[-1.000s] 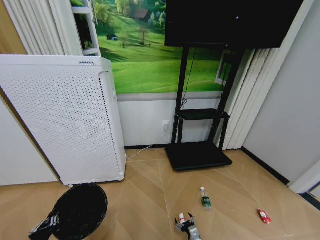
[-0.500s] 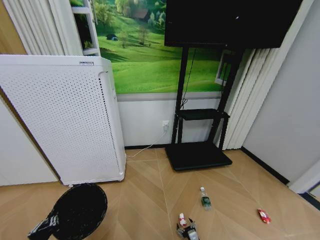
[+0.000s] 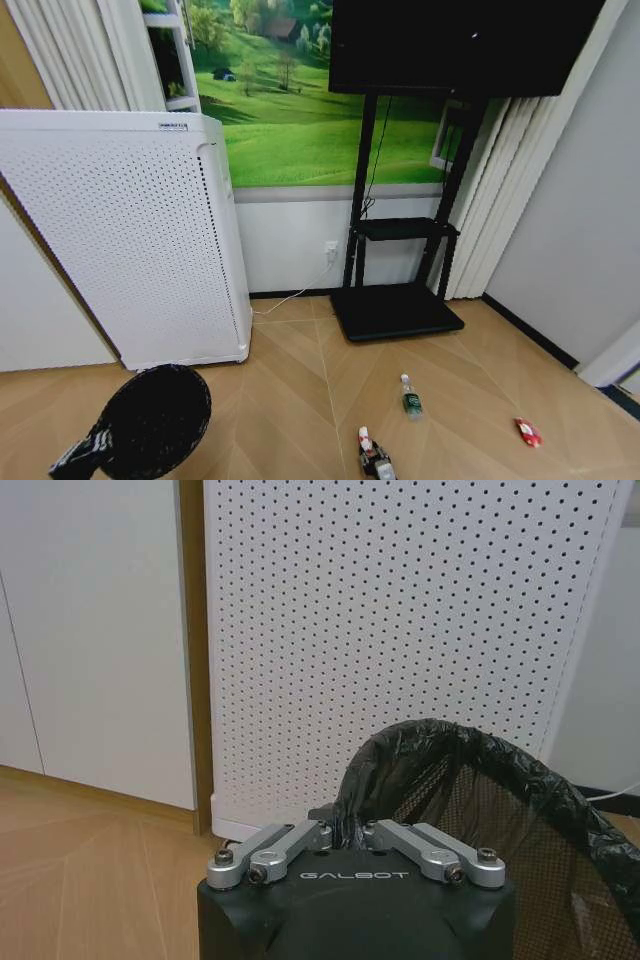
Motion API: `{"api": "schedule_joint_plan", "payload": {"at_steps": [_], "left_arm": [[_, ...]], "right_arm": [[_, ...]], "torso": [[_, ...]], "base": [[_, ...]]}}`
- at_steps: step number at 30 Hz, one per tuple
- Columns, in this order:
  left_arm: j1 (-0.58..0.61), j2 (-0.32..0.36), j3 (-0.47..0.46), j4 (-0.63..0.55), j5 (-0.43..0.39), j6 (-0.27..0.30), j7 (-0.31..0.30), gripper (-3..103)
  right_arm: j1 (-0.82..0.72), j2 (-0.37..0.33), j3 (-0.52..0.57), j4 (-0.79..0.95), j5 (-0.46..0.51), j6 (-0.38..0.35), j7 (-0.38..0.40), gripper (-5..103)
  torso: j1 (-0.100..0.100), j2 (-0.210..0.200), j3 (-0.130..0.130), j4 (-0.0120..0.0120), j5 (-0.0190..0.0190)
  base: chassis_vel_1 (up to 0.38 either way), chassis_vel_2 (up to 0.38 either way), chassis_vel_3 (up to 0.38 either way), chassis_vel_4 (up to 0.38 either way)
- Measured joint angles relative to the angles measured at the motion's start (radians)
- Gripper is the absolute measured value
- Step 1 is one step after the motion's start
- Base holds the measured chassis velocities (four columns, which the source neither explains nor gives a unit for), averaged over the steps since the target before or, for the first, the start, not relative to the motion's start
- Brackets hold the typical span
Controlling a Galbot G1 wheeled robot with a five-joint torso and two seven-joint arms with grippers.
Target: Pick up the trash bin and place the garbage on the floor into it.
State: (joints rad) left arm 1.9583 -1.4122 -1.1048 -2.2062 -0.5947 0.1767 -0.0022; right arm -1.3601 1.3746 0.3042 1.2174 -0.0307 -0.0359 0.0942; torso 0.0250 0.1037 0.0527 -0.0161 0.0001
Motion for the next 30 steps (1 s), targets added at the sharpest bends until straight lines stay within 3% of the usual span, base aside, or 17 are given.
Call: {"api": "schedule_joint_plan", "payload": {"at_steps": [5,11,12,13,15,23,25,30], "left_arm": [[-0.012,0.033,0.028,0.021,-0.025,0.012,-0.004,7],[-0.041,0.163,0.085,0.067,-0.076,0.023,-0.004,7],[-0.047,0.231,0.111,0.083,-0.106,0.031,0.001,7],[-0.047,0.231,0.111,0.083,-0.106,0.031,0.001,7],[-0.064,0.317,0.146,0.110,-0.142,0.033,0.007,7],[-0.117,0.421,0.215,0.156,-0.200,0.037,0.032,7],[-0.176,0.471,0.275,0.179,-0.216,0.041,0.046,7],[-0.303,0.554,0.421,0.241,-0.273,0.062,0.037,7]], "right_arm": [[-0.038,-0.014,0.024,0.100,0.006,0.042,-0.014,32],[-0.119,-0.053,0.059,0.318,0.083,0.099,-0.067,32],[-0.138,-0.062,0.061,0.380,0.134,0.096,-0.094,32],[-0.138,-0.062,0.061,0.380,0.134,0.096,-0.094,32],[-0.163,-0.069,0.056,0.464,0.198,0.085,-0.132,32],[-0.165,-0.114,-0.048,0.630,0.396,0.014,-0.173,32],[-0.165,-0.141,-0.089,0.689,0.454,-0.006,-0.188,32],[-0.169,-0.179,-0.105,0.736,0.463,0.028,-0.256,32]], "torso": [[0.000,0.000,0.000,0.0000,0.0001],[0.000,0.000,0.000,-0.0003,-0.0004],[0.000,0.000,0.000,-0.0001,-0.0005],[0.000,0.000,0.000,-0.0001,-0.0005],[0.000,0.000,0.000,-0.0002,-0.0002],[0.000,0.000,0.000,0.0004,-0.0002],[0.000,0.000,0.000,0.0003,-0.0001],[0.000,0.000,0.000,-0.0004,-0.0001]], "base": [[0.000,0.000,0.000,0.000],[0.000,0.000,0.000,0.000],[0.000,0.000,0.000,0.000],[0.000,0.000,0.000,0.000],[0.000,0.000,0.000,0.000],[0.000,0.000,0.000,0.000],[0.000,0.000,0.000,0.000],[0.000,0.000,0.000,0.000]]}}
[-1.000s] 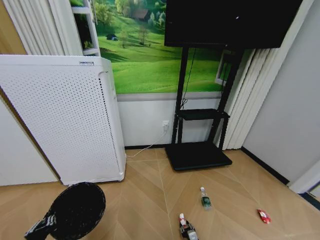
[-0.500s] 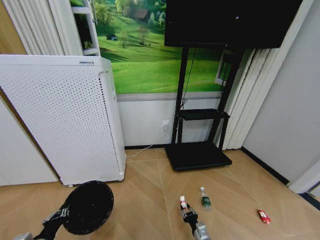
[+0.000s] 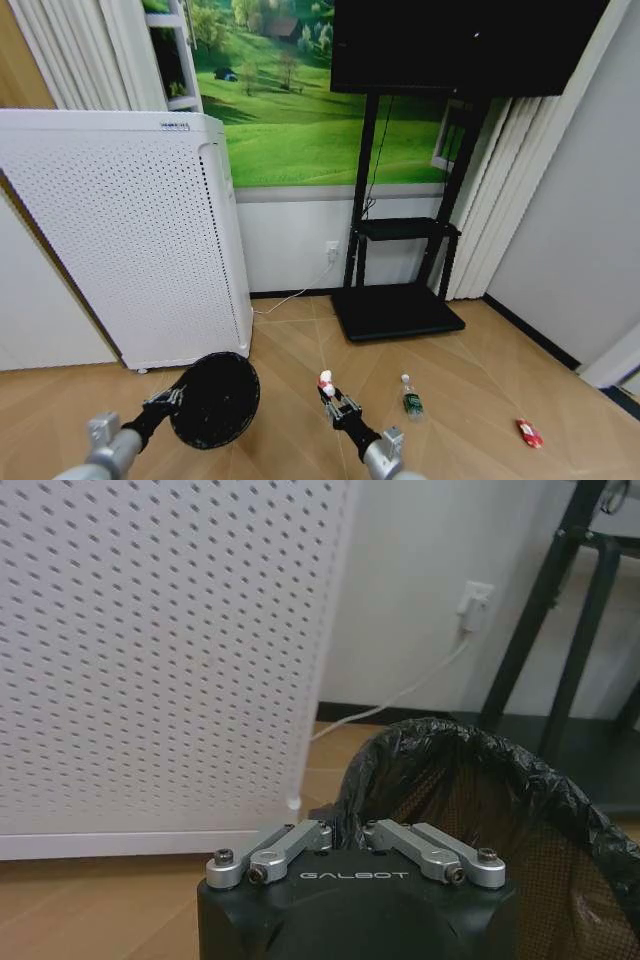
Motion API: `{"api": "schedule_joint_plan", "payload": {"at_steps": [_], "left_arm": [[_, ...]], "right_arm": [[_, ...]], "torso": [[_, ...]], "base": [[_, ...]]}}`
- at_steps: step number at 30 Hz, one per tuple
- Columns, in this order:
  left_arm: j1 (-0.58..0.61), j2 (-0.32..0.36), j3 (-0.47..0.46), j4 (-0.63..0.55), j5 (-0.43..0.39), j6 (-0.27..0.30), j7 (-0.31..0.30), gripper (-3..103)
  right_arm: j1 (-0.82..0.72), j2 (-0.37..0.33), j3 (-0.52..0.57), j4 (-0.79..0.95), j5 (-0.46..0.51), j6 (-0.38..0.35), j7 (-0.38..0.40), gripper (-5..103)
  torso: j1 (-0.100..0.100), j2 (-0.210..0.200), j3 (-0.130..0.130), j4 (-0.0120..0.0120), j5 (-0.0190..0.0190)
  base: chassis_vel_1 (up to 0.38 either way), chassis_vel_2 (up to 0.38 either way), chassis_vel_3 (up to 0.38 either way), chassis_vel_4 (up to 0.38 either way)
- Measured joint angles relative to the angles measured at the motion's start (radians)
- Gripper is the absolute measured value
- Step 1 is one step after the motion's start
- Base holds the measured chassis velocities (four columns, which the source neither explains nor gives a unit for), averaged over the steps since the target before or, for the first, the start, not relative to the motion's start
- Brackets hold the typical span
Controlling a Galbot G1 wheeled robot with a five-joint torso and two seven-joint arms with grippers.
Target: Pick up the trash bin and place the garbage on the floor into it.
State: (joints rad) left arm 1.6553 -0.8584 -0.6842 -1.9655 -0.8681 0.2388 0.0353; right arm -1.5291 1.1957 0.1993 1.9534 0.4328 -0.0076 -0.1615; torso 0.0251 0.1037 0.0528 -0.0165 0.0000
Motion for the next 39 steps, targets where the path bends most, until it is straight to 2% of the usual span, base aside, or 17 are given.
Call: {"api": "schedule_joint_plan", "payload": {"at_steps": [1,4,5,8,12,15,21,25,27,29,30,31,32,33,36,38,39], "left_arm": [[0.000,0.000,0.000,0.000,0.000,0.000,0.000,7],[-0.100,0.039,0.147,0.071,0.011,-0.004,0.007,7],[-0.100,0.039,0.147,0.071,0.011,-0.004,0.007,7],[-0.196,0.054,0.262,0.128,0.023,-0.004,0.029,7],[-0.281,0.050,0.336,0.171,0.020,-0.004,0.043,7],[-0.428,0.027,0.443,0.229,-0.001,-0.006,0.066,7],[-0.514,0.017,0.537,0.249,-0.021,-0.004,0.098,7],[-0.515,0.025,0.554,0.241,-0.021,-0.004,0.132,7],[-0.497,0.042,0.555,0.217,-0.021,-0.004,0.171,7],[-0.497,0.042,0.555,0.217,-0.021,-0.004,0.171,7],[-0.486,0.044,0.554,0.205,-0.019,-0.004,0.176,7],[-0.449,0.044,0.534,0.163,0.005,-0.005,0.177,7],[-0.433,0.042,0.521,0.153,0.012,-0.006,0.176,7],[-0.433,0.042,0.521,0.153,0.012,-0.006,0.176,7],[-0.370,0.018,0.463,0.130,0.025,-0.010,0.149,7],[-0.335,0.002,0.434,0.114,0.027,-0.010,0.134,7],[-0.304,-0.012,0.406,0.100,0.029,-0.011,0.123,7]], "right_arm": [[0.000,0.000,0.000,0.000,0.000,0.000,0.000,32],[0.008,-0.029,-0.016,0.015,0.000,0.029,-0.035,32],[0.008,-0.029,-0.016,0.015,0.000,0.029,-0.035,32],[0.030,-0.035,-0.048,0.013,-0.004,0.043,-0.045,32],[0.044,-0.038,-0.071,0.008,-0.005,0.045,-0.048,32],[0.077,-0.028,-0.111,-0.011,-0.017,0.049,-0.051,32],[0.110,0.000,-0.154,-0.054,-0.070,0.078,-0.056,32],[0.125,0.007,-0.172,-0.072,-0.107,0.093,-0.056,32],[0.138,0.012,-0.191,-0.092,-0.154,0.120,-0.055,30],[0.138,0.012,-0.191,-0.092,-0.154,0.120,-0.055,30],[0.141,0.018,-0.197,-0.099,-0.165,0.132,-0.050,35],[0.142,0.032,-0.217,-0.107,-0.170,0.160,-0.031,51],[0.142,0.037,-0.225,-0.109,-0.170,0.170,-0.021,57],[0.142,0.037,-0.225,-0.109,-0.170,0.170,-0.021,57],[0.141,0.055,-0.241,-0.115,-0.187,0.215,0.012,73],[0.141,0.060,-0.246,-0.114,-0.196,0.227,0.015,73],[0.139,0.063,-0.249,-0.110,-0.204,0.239,0.019,79]], "torso": [[0.000,0.000,0.000,0.0000,0.0000],[0.000,0.000,0.000,0.0004,0.0000],[0.000,0.000,0.000,0.0004,0.0000],[0.000,0.000,0.000,0.0004,0.0000],[0.000,0.000,0.000,0.0006,-0.0001],[0.000,0.000,0.000,0.0001,0.0000],[0.000,0.000,0.000,0.0002,0.0000],[0.000,0.000,0.000,0.0004,-0.0001],[0.000,0.000,0.000,0.0004,0.0001],[0.000,0.000,0.000,0.0004,0.0001],[0.000,0.000,0.000,0.0005,0.0000],[0.000,0.000,0.000,0.0004,0.0000],[0.000,0.000,0.000,0.0003,0.0000],[0.000,0.000,0.000,0.0003,0.0000],[0.000,0.000,0.000,0.0001,0.0000],[0.000,0.000,0.000,0.0003,-0.0001],[0.000,0.000,0.000,0.0004,-0.0002]], "base": [[0.000,0.000,0.000,0.000],[0.000,0.000,0.000,0.000],[0.000,0.000,0.000,0.000],[0.000,0.000,0.000,0.000],[0.000,0.000,0.000,0.000],[0.000,0.000,0.000,0.000],[0.000,0.000,0.000,0.000],[0.000,0.000,0.000,0.000],[0.000,0.000,0.000,0.000],[0.000,0.000,0.000,0.000],[0.000,0.000,0.000,0.000],[0.000,0.000,0.000,0.000],[0.000,0.000,0.000,0.000],[0.000,0.000,0.000,0.000],[0.000,0.000,0.000,0.000],[0.000,0.000,0.000,0.000],[0.000,0.000,0.000,0.000]]}}
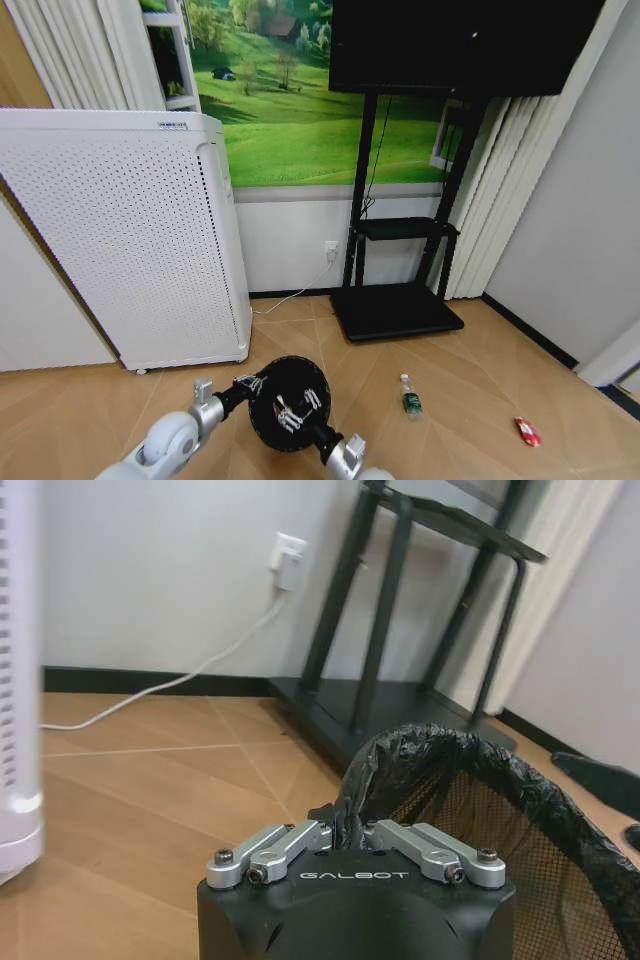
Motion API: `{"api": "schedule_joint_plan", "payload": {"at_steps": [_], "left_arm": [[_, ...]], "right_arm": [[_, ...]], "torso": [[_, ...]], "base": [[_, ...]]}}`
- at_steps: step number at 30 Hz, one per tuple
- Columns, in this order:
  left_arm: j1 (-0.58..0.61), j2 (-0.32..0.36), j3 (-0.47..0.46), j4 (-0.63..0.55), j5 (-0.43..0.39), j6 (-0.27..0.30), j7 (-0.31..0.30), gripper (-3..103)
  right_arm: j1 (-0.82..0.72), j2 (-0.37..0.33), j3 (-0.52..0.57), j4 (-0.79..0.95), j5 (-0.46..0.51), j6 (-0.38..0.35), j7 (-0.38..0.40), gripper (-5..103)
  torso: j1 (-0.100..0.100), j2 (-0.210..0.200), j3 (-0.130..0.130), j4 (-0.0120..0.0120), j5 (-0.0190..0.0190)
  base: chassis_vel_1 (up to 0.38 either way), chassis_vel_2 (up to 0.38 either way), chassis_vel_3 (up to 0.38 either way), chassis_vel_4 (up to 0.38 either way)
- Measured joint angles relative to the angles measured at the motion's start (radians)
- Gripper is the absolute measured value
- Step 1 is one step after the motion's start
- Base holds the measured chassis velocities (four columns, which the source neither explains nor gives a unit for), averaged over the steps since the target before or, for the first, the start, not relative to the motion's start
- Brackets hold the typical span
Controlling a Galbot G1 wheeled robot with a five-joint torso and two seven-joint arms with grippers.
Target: Pick up the trash bin and place the garbage on the floor into it.
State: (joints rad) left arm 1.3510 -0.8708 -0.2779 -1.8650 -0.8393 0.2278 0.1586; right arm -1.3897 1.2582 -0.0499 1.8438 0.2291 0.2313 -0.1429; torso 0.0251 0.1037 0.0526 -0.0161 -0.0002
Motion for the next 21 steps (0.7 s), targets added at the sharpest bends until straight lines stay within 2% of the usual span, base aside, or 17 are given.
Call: {"api": "schedule_joint_plan", "payload": {"at_steps": [1,2,5,6,9,10,13,14,16,18,21], "left_arm": [[0.000,0.000,0.000,0.000,0.000,0.000,0.000,7],[0.036,-0.017,-0.034,-0.013,0.003,-0.002,-0.013,7],[0.133,-0.072,-0.141,-0.044,0.013,0.007,-0.120,7],[0.133,-0.072,-0.141,-0.044,0.013,0.007,-0.120,7],[0.237,-0.125,-0.265,-0.102,0.018,0.055,-0.210,7],[0.237,-0.125,-0.265,-0.102,0.018,0.055,-0.210,7],[0.311,-0.161,-0.361,-0.159,-0.017,0.073,-0.285,7],[0.311,-0.161,-0.361,-0.159,-0.017,0.073,-0.285,7],[0.313,-0.156,-0.384,-0.184,-0.062,0.079,-0.327,7],[0.315,-0.155,-0.395,-0.190,-0.071,0.079,-0.333,7],[0.343,-0.169,-0.460,-0.208,-0.092,0.078,-0.349,7]], "right_arm": [[0.000,0.000,0.000,0.000,0.000,0.000,0.000,79],[-0.002,0.001,-0.005,0.008,-0.011,0.009,0.006,84],[-0.012,0.001,-0.006,0.028,-0.014,0.024,0.005,98],[-0.012,0.001,-0.006,0.028,-0.014,0.024,0.005,98],[-0.024,0.003,0.021,0.040,-0.014,0.003,0.000,100],[-0.024,0.003,0.021,0.040,-0.014,0.003,0.000,100],[-0.044,0.008,0.073,0.042,-0.026,-0.005,-0.003,100],[-0.044,0.008,0.073,0.042,-0.026,-0.005,-0.003,100],[-0.072,0.021,0.127,0.047,-0.041,-0.004,-0.003,100],[-0.078,0.025,0.144,0.047,-0.049,-0.004,-0.003,100],[-0.077,0.034,0.178,0.026,-0.065,-0.004,-0.005,100]], "torso": [[0.000,0.000,0.000,0.0000,0.0000],[0.000,0.000,0.000,0.0002,0.0001],[0.000,0.000,0.000,-0.0002,-0.0001],[0.000,0.000,0.000,-0.0002,-0.0001],[0.000,0.000,0.000,0.0002,0.0002],[0.000,0.000,0.000,0.0002,0.0002],[0.000,0.000,0.000,0.0006,0.0003],[0.000,0.000,0.000,0.0006,0.0003],[0.000,0.000,0.000,-0.0004,0.0000],[0.000,0.000,0.000,-0.0006,-0.0001],[0.000,0.000,0.000,-0.0003,0.0000]], "base": [[0.000,0.000,0.000,0.000],[0.000,0.000,0.000,0.000],[0.000,0.000,0.000,0.000],[0.000,0.000,0.000,0.000],[0.000,0.000,0.000,0.000],[0.000,0.000,0.000,0.000],[0.000,0.000,0.000,0.000],[0.000,0.000,0.000,0.000],[0.000,0.000,0.000,0.000],[-0.051,-0.024,0.048,0.036],[-0.095,-0.097,0.090,0.077]]}}
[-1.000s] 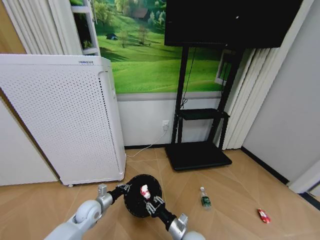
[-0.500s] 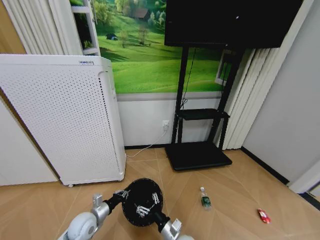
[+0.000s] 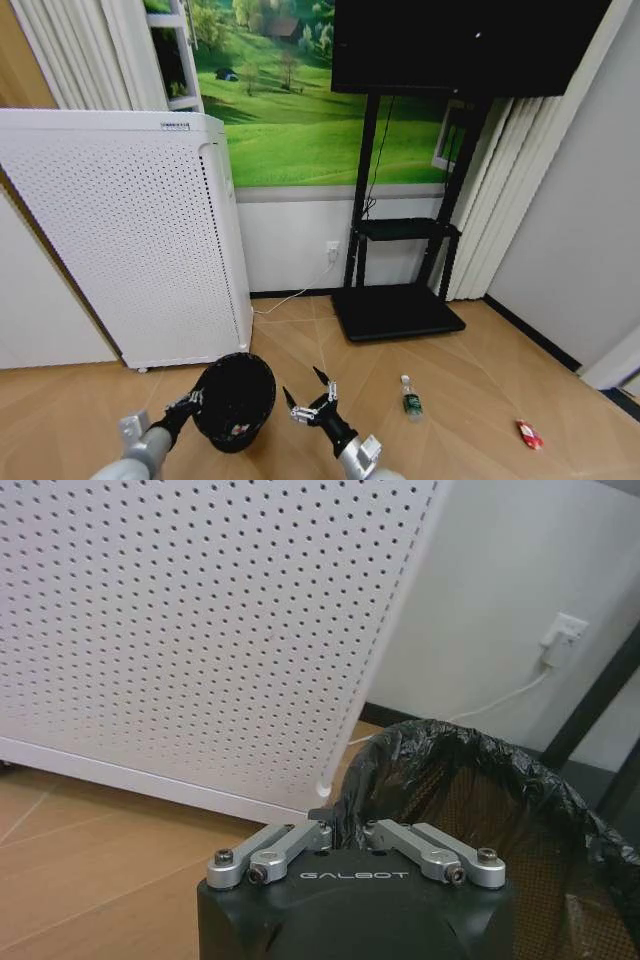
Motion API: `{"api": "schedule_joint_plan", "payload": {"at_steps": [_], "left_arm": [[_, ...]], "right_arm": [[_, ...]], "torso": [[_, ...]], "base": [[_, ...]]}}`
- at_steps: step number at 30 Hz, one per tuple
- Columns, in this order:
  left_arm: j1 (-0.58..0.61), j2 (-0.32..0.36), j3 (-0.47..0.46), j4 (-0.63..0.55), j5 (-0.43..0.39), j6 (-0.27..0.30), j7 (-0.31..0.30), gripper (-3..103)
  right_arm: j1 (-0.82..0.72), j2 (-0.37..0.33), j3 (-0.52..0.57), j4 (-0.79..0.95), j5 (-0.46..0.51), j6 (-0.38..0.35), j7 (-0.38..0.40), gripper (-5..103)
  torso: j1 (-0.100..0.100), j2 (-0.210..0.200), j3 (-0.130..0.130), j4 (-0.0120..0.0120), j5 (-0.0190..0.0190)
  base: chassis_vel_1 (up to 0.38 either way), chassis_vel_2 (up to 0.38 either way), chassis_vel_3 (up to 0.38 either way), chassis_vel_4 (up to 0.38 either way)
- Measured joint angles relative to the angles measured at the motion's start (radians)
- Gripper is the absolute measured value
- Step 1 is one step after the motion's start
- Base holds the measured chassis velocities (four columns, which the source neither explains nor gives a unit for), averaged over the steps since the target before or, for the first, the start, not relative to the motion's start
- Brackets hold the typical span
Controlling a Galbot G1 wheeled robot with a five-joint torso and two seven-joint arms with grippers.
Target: Pick up the trash bin and place the garbage on the floor into it.
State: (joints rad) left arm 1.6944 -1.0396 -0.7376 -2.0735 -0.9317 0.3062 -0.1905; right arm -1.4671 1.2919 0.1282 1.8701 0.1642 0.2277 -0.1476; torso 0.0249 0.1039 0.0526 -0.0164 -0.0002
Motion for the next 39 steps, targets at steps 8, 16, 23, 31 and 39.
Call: {"api": "schedule_joint_plan", "payload": {"at_steps": [8,16,23,31,39], "left_arm": [[0.013,-0.008,-0.043,-0.006,-0.016,-0.006,-0.016,7],[0.027,-0.053,-0.045,-0.022,-0.002,-0.007,-0.023,7],[0.064,-0.077,-0.068,-0.033,0.022,-0.012,-0.007,7],[0.126,-0.120,-0.193,-0.022,0.084,-0.032,0.041,7],[0.153,-0.140,-0.328,-0.015,0.020,-0.032,0.079,7]], "right_arm": [[0.030,0.012,0.013,-0.069,-0.011,-0.001,0.031,100],[0.113,0.027,0.002,-0.181,-0.009,-0.070,0.200,100],[0.259,0.044,-0.001,-0.345,0.117,-0.359,0.379,100],[0.376,0.054,0.022,-0.508,0.130,-0.398,0.420,100],[0.411,0.054,0.085,-0.631,0.068,-0.385,0.432,100]], "torso": [[0.000,0.000,0.000,0.0004,0.0004],[0.000,0.000,0.000,0.0002,0.0001],[0.000,0.000,0.000,0.0003,0.0001],[0.000,0.000,0.000,0.0005,0.0001],[0.000,0.000,0.000,0.0002,0.0003]], "base": [[-0.163,-0.164,0.171,0.191],[-0.213,-0.234,0.213,0.204],[-0.014,-0.043,0.044,0.006],[0.025,0.032,-0.023,-0.024],[0.000,0.000,0.000,0.000]]}}
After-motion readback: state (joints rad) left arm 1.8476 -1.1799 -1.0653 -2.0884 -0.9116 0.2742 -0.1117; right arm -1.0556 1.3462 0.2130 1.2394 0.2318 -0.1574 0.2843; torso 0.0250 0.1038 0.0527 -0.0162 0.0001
